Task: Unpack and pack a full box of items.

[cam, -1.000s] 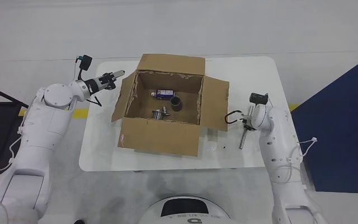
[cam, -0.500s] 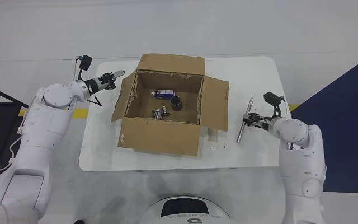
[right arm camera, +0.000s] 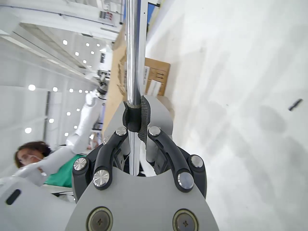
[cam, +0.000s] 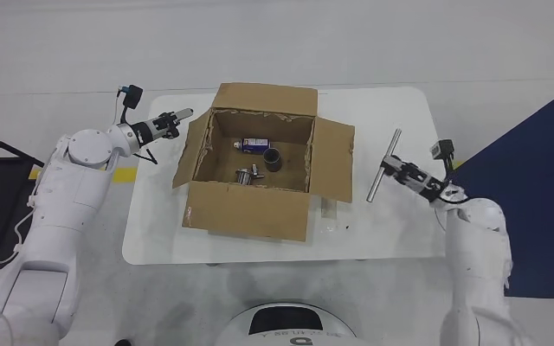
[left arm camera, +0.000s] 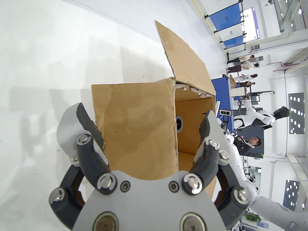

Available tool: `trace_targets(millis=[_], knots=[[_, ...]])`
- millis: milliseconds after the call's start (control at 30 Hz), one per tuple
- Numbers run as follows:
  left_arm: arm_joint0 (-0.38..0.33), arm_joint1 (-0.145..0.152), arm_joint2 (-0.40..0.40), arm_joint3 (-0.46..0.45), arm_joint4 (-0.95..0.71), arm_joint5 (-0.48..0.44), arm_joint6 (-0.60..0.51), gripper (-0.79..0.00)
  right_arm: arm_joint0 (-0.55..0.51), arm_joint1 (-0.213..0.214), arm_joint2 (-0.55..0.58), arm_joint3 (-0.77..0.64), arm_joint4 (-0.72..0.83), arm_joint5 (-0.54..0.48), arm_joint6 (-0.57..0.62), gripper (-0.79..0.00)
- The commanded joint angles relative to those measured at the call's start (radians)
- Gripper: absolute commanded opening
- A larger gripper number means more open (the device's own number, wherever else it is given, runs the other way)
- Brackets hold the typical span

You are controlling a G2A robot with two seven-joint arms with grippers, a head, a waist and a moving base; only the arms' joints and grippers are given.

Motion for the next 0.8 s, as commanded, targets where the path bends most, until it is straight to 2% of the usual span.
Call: trace_targets(millis=[0, 267, 467, 633, 767], knots=[[0.0, 0.0, 0.0, 0.0, 0.0, 0.0, 0.0, 0.0, -0.001, 0.009, -0.048, -0.037, 0.097, 0.002, 0.002, -0.785], [0.0, 0.0, 0.0, 0.0, 0.0, 0.0, 0.0, 0.0, -0.028, 0.052, -0.213, -0.212, 0.176, -0.027, -0.026, -0.785], [0.0, 0.0, 0.0, 0.0, 0.0, 0.0, 0.0, 0.0, 0.041, 0.051, -0.352, -0.187, 0.256, -0.028, -0.028, -0.785], [0.0, 0.0, 0.0, 0.0, 0.0, 0.0, 0.0, 0.0, 0.126, 0.037, -0.457, -0.163, 0.203, -0.02, -0.071, -0.785], [0.0, 0.0, 0.0, 0.0, 0.0, 0.0, 0.0, 0.0, 0.16, 0.024, -0.537, -0.222, 0.1, 0.038, -0.188, -0.785]])
